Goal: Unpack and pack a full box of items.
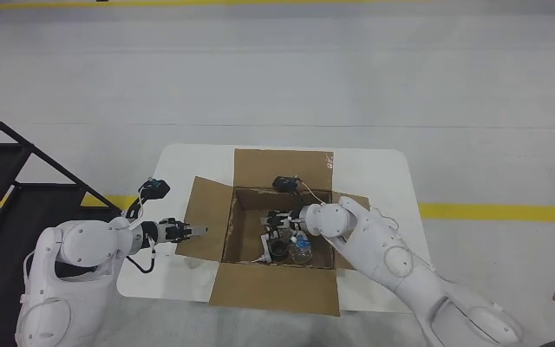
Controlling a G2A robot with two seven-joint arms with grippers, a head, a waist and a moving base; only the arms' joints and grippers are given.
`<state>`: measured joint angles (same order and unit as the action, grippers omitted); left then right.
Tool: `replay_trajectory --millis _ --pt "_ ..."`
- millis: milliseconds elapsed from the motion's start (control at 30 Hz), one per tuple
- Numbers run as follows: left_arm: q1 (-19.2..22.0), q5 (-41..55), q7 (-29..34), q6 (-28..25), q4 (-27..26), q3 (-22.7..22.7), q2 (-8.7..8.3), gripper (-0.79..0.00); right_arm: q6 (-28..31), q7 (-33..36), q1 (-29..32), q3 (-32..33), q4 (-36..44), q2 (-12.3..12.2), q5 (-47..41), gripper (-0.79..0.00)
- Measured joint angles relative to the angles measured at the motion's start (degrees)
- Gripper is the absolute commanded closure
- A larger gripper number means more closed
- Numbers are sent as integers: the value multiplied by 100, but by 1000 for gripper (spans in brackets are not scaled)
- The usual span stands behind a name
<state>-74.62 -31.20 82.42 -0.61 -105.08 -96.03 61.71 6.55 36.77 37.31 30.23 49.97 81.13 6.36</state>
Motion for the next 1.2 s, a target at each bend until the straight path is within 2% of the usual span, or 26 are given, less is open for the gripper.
replay_trajectory --millis 67,100,133,333,367,400,467,700,800,933,1033,1100,1200 --pt "0 0 0 0 0 0 0 -785 55 -58 -122 -152 -348 195 -72 0" --pt "0 0 0 0 0 0 0 -785 68 -79 -173 -212 -482 273 -72 -49" --pt "0 0 0 0 0 0 0 -785 81 -97 -221 -270 -605 349 -67 -191" --pt "0 0 0 0 0 0 0 -785 233 -102 -445 -497 -1291 783 -137 -228" --pt "0 0 0 0 0 0 0 -785 279 -77 -481 -518 -1413 852 -156 -262" --pt "0 0 0 0 0 0 0 -785 311 -70 -508 -534 -1499 901 -155 -283" --pt "0 0 0 0 0 0 0 -785 381 -66 -557 -553 -1679 1001 -161 -265" --pt "0 0 0 0 0 0 0 -785 752 -14 -688 -465 -2106 1195 -284 -283" --pt "0 0 0 0 0 0 0 -785 1083 41 -747 -323 -2166 1192 -429 -332" --pt "0 0 0 0 0 0 0 -785 1681 227 -823 -44 -2136 1046 -587 -385" --pt "0 0 0 0 0 0 0 -785 2119 365 -805 259 -2030 830 -701 -416" --pt "0 0 0 0 0 0 0 -785 2384 516 -748 497 -1878 634 -732 -459" --pt "0 0 0 0 0 0 0 -785 2624 716 -556 932 -1528 308 -842 -483"
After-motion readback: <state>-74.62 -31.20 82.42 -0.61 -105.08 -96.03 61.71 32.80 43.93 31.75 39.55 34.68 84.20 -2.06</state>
